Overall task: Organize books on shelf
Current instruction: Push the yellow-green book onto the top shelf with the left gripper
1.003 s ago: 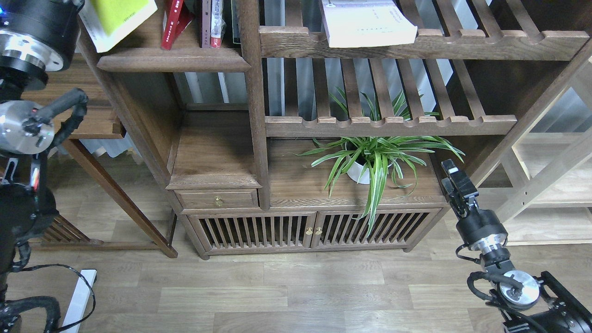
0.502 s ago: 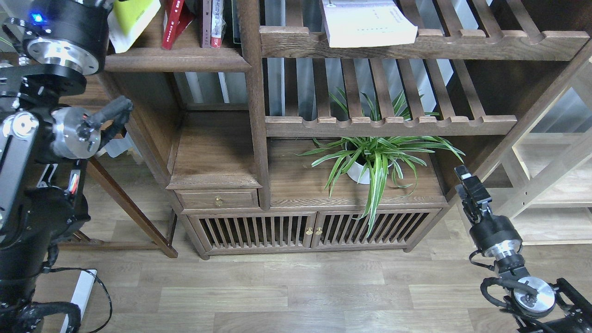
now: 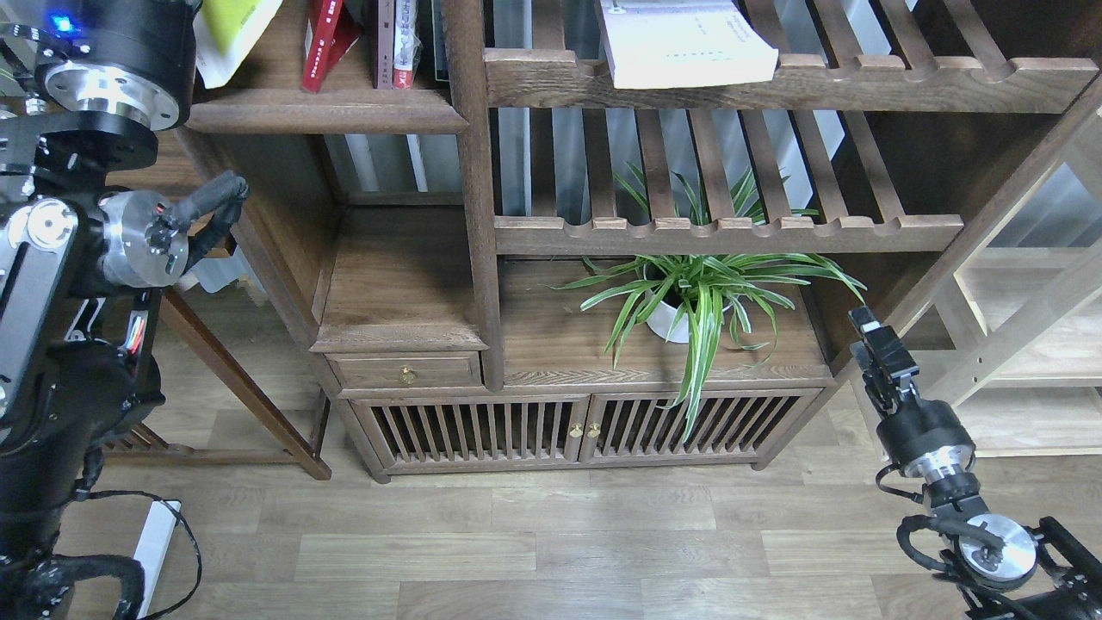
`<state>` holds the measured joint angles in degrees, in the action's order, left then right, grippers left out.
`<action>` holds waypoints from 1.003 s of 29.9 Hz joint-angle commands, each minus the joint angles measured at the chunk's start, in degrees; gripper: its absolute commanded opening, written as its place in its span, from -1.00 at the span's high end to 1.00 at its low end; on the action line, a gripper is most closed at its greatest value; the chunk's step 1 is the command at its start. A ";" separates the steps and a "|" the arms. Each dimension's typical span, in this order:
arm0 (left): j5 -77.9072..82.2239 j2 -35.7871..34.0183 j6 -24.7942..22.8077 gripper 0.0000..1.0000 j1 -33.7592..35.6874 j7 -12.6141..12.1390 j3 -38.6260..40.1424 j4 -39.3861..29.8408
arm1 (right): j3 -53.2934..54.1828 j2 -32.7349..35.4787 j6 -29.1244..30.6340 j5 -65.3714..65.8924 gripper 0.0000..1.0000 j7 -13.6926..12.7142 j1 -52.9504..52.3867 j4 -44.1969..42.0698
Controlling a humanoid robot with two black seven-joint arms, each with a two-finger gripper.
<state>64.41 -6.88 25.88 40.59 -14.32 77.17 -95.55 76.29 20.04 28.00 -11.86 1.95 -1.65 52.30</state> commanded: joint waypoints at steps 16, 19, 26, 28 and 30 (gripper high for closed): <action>-5.43 -2.96 -4.78 0.99 6.16 4.91 -0.70 12.66 | -1.14 -0.62 0.00 0.00 -0.58 -0.01 -0.37 -0.09; -6.04 -3.05 -6.45 0.98 8.18 5.97 -1.40 16.00 | -1.23 -0.70 0.00 0.08 -0.57 -0.01 -0.72 -0.09; -8.68 -3.49 -9.80 0.97 13.10 8.87 -3.07 24.17 | -1.23 -0.71 0.00 0.00 -0.57 -0.01 -0.90 -0.09; -9.73 -3.49 -9.80 0.97 14.69 10.01 -4.21 26.29 | -1.23 -0.62 0.00 0.00 -0.57 -0.01 -0.98 -0.09; -11.05 -3.58 -9.80 0.97 15.92 10.72 -5.79 27.96 | -1.23 -0.70 0.00 0.00 -0.57 -0.01 -0.99 -0.09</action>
<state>54.92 -10.37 16.15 54.78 -4.68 73.20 -69.96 75.01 19.34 28.00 -11.85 1.86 -2.59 52.22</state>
